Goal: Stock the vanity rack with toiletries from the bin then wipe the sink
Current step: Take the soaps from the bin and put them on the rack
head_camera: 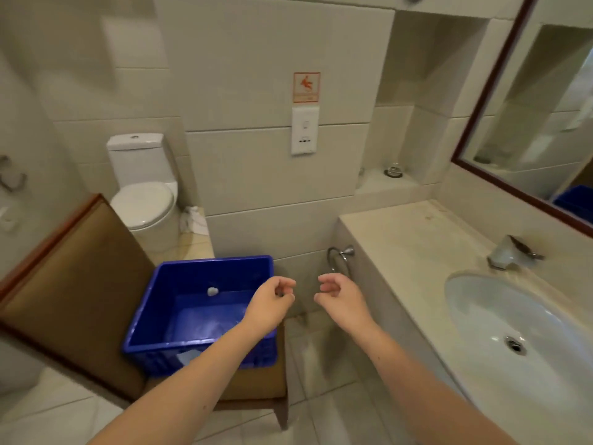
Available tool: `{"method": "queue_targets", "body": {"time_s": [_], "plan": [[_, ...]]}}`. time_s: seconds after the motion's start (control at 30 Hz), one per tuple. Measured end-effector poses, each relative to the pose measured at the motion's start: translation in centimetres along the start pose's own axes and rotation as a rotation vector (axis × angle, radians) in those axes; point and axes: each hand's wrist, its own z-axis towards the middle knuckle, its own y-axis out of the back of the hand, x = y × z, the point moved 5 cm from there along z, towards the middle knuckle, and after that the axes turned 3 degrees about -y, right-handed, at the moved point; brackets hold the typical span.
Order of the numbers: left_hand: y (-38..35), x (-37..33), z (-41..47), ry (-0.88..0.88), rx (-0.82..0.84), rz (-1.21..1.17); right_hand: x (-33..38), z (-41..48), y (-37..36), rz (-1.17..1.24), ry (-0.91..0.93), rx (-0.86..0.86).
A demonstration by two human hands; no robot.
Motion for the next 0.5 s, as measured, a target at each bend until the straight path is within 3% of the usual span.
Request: {"method": "queue_targets", "body": {"time_s": [0.5], "plan": [[20.0, 12.7, 5.8, 0.17, -0.107, 0.02, 4.9, 7.3, -21.6, 0.007, -0.056, 0.181]]}}
